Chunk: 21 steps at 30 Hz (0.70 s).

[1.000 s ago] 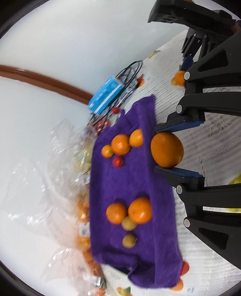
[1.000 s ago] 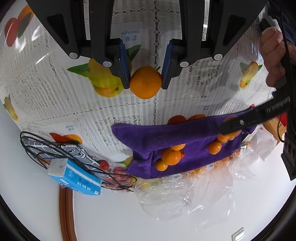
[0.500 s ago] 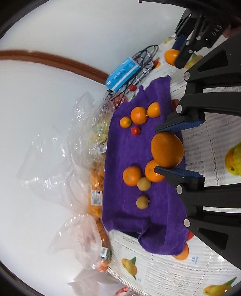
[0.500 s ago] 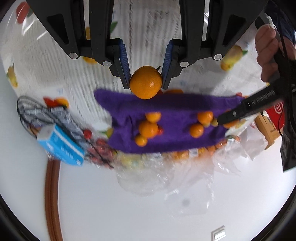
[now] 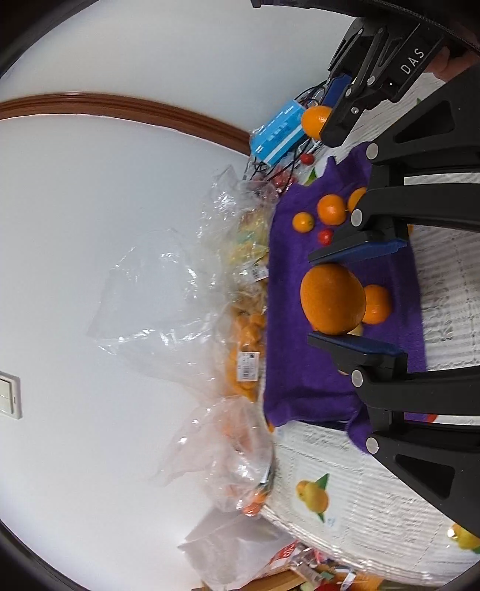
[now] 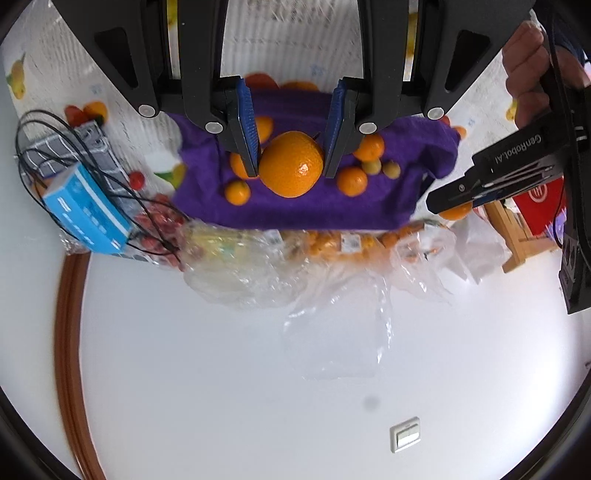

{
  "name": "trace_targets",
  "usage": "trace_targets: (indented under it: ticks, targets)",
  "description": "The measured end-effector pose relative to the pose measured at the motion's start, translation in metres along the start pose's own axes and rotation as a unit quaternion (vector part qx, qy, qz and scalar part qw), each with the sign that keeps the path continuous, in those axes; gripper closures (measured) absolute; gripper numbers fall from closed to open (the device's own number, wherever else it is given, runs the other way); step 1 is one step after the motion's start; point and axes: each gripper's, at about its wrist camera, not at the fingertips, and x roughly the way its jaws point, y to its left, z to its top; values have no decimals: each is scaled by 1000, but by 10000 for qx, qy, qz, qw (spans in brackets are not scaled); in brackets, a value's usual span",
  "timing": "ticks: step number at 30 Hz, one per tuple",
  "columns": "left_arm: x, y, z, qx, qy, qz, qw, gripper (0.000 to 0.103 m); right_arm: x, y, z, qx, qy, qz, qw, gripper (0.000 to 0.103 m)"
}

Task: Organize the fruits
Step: 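Lift the tangerine and orange and carry both over the purple towel, then lower both fruits onto the towel and open both tools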

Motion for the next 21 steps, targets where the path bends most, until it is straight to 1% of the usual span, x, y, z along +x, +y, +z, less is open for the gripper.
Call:
trace_targets:
  ticks: [4,7,10,13,16,18,19,21]
  targets:
    - [9,-1,8,44,-74,76,9999,69,10,0,13,55,-115,115,9999,69]
    - [18,2,13,10,-32,143,9999,69,16,-1,24,114,-210,135,9996,69]
    - [31,6,19,-23,-22,170,9999,69,28,-5,35,217,-276,255,9991,69]
    - [44,11,19,-20,-79,256,9996,69,44,-9,40,269,-291,228,9990,69]
    - [60,19,9,-101,9,380,9992,69,58,-15,33,363,-208,302,9987,69]
    - [69,26,1,-136,115,466,9988,69,71,-20,23,415,-63,342,9985,69]
    - [73,30,-4,-189,144,503,9985,69,79,-22,19,415,109,262,9987,69]
    - [78,35,-8,-286,171,532,9980,69,85,-24,14,349,192,185,9990,69]
